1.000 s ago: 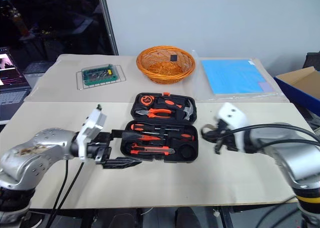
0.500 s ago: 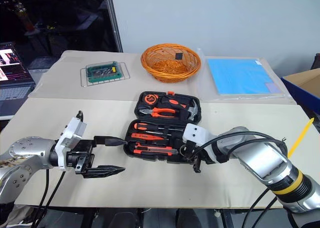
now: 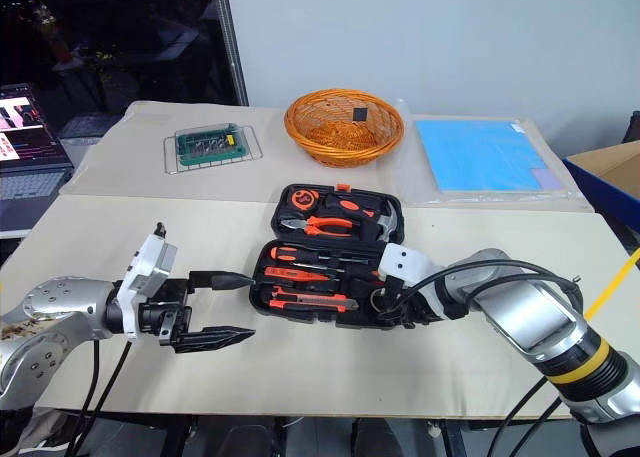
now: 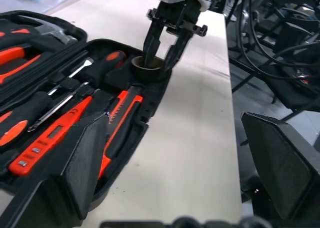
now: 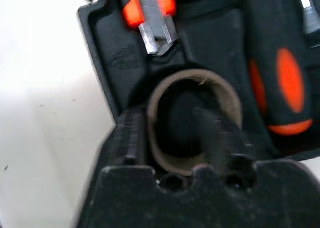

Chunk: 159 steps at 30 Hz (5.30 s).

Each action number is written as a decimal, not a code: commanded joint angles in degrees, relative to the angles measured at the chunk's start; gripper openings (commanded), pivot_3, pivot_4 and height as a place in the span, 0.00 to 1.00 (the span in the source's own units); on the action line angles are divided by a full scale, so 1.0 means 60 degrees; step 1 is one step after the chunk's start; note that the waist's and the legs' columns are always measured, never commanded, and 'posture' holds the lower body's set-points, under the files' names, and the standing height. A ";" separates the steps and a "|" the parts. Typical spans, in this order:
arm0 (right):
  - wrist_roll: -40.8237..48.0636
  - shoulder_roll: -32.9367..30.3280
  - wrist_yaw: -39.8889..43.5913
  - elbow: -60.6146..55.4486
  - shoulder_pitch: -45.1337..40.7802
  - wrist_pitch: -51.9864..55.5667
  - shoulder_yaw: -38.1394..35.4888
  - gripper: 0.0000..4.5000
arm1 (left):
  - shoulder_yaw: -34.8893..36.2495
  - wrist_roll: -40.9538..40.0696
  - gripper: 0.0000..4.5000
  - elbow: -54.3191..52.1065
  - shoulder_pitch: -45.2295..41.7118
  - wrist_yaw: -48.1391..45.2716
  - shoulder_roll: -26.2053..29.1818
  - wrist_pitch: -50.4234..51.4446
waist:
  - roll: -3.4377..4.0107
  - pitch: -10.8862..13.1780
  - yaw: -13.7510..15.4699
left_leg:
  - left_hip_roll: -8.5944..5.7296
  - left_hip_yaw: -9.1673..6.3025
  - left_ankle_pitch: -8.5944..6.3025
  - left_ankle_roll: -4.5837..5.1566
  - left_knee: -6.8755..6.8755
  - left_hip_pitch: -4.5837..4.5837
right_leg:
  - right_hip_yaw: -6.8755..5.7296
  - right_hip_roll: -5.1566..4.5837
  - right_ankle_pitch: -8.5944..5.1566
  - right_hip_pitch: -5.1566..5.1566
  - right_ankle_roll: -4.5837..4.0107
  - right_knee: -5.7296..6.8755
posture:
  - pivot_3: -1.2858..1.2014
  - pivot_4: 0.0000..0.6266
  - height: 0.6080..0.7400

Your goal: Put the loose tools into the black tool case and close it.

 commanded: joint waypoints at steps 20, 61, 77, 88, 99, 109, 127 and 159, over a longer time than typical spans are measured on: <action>-0.0335 0.4355 -0.6404 0.3528 -0.2098 0.0465 -0.4540 0.99 | -0.0819 0.1993 1.00 0.6443 -0.6644 0.6812 -0.3964 0.3486 | -0.0012 0.0001 -0.0064 | -0.0045 -0.0041 0.0023 -0.0003 0.0042 -0.0007 | 0.0019 0.0005 0.0027 0.0007 0.0035 0.0075 | 0.52 0.24 1.00; -0.1232 0.4972 -0.4827 0.6987 -0.3836 -0.1768 -0.3781 0.00 | -0.0314 0.4983 0.01 1.4087 -1.0044 0.2769 -0.5018 -0.2340 | -0.0005 0.0049 -0.0465 | -0.0075 -0.0075 0.0031 -0.0012 0.0000 -0.0052 | -0.0001 -0.0020 0.0029 -0.0038 0.0042 0.0094 | 0.52 0.24 1.00; -0.2603 0.4565 -0.4607 0.1075 0.2519 -0.7604 -0.3722 0.00 | -0.2082 0.7483 0.01 0.9071 -0.4771 0.2462 -0.3613 -0.9751 | -0.0001 0.0075 -0.0219 | -0.0072 -0.0051 0.0044 -0.0020 0.0013 -0.0161 | -0.0001 -0.0030 0.0036 -0.0148 0.0042 0.0096 | 0.52 0.24 1.00; -0.2895 0.3070 -0.3850 -0.0543 0.5448 -0.8894 -0.4825 0.16 | -0.0812 0.4045 0.45 0.6265 -0.2697 -0.0590 -0.1058 -0.5248 | 0.0007 0.0072 -0.0256 | -0.0035 -0.0010 0.0069 -0.0027 -0.0006 0.0013 | 0.0006 -0.0018 0.0018 -0.0008 0.0018 0.0109 | 0.52 0.24 1.00; 0.1040 0.0954 -0.0571 -0.3500 0.9219 -0.5471 -0.7470 0.24 | 0.1061 0.0007 0.68 0.3231 -0.0875 -0.3555 0.2276 0.0035 | -0.0002 0.0071 -0.0089 | 0.0005 0.0015 0.0068 -0.0028 0.0002 0.0026 | -0.0017 -0.0040 -0.0079 0.0019 0.0014 0.0107 | 0.52 0.24 1.00; -0.0506 0.0341 -0.1358 -0.3244 0.7459 -0.4432 -0.3244 0.02 | 0.0959 -0.0081 0.68 0.0838 -0.0214 -0.3147 0.2110 -0.0274 | -0.0017 0.0068 -0.0206 | 0.0019 0.0047 0.0026 -0.0096 -0.0020 0.0118 | -0.0019 -0.0038 -0.0084 0.0010 -0.0018 0.0095 | 0.52 0.24 1.00; -0.2111 0.5744 -0.6353 0.2126 0.0824 -0.2593 -0.2395 0.02 | 0.0289 0.0592 0.68 -0.0147 -0.0508 -0.0930 0.1191 -0.0417 | -0.0029 0.0068 -0.0333 | 0.0014 0.0058 0.0068 -0.0031 -0.0014 0.0067 | 0.0007 -0.0018 -0.0029 -0.0010 -0.0008 0.0129 | 0.52 0.24 1.00; -0.1264 0.6882 -0.6566 0.0311 0.0899 -0.0245 -0.1252 0.99 | -0.2238 0.3041 0.68 0.1767 -0.1914 0.1272 -0.0521 -0.0190 | -0.0025 0.0068 -0.0229 | 0.0001 0.0015 0.0051 -0.0024 -0.0017 0.0038 | 0.0004 0.0004 0.0002 -0.0015 -0.0013 0.0124 | 0.52 0.24 1.00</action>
